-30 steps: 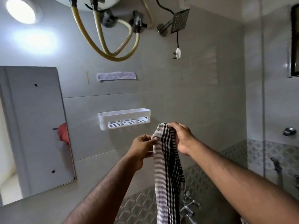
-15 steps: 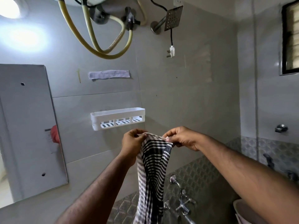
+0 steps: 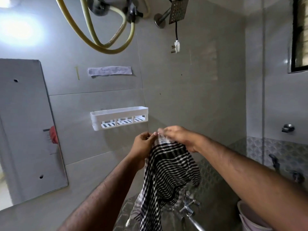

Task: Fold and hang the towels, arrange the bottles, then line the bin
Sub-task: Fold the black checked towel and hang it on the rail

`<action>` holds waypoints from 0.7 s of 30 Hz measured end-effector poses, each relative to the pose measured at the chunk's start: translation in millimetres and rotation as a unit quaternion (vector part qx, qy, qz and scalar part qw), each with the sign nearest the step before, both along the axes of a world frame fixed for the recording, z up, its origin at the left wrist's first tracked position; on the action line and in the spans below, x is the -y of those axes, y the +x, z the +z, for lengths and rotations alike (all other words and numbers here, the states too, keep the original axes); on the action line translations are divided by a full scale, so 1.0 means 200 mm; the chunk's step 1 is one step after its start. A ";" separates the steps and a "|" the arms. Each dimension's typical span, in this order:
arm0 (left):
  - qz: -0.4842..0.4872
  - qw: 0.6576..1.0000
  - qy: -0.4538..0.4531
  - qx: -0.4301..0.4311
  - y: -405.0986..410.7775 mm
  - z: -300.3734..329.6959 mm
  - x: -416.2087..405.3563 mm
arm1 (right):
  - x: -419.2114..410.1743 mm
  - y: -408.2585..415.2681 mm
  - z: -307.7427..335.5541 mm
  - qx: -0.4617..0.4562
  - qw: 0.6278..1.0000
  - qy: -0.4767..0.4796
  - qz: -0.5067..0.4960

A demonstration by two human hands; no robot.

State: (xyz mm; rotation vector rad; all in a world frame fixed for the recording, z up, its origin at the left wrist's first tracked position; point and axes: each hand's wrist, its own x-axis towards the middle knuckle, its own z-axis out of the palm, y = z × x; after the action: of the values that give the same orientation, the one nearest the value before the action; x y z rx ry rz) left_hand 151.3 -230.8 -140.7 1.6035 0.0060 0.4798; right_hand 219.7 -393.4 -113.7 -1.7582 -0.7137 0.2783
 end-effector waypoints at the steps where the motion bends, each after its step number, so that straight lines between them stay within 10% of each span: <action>1: -0.006 1.000 -0.009 0.016 0.00 0.01 0.01 | -0.01 -0.01 -0.02 0.034 0.997 -0.073 0.016; 4: -0.008 0.999 -0.038 0.028 0.01 0.02 0.04 | -0.03 -0.03 -0.01 0.080 0.990 -0.118 -0.018; 8: -0.092 0.995 -0.029 -0.028 -0.01 -0.02 0.01 | -0.05 0.01 0.07 0.038 0.991 0.075 -0.104; 17: -0.194 0.973 0.053 -0.113 -0.01 -0.15 -0.11 | 0.11 0.11 0.14 0.122 0.861 0.245 -0.428; 21: -0.161 0.979 0.078 -0.095 0.00 -0.14 -0.07 | 0.15 0.09 0.06 0.059 0.973 0.116 -0.190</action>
State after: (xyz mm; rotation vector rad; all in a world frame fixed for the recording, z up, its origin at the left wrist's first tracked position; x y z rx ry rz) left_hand 151.1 -215.8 -168.7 1.7585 -0.1483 0.0757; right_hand 237.0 -422.8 -101.6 -1.6541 -0.4580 -0.1658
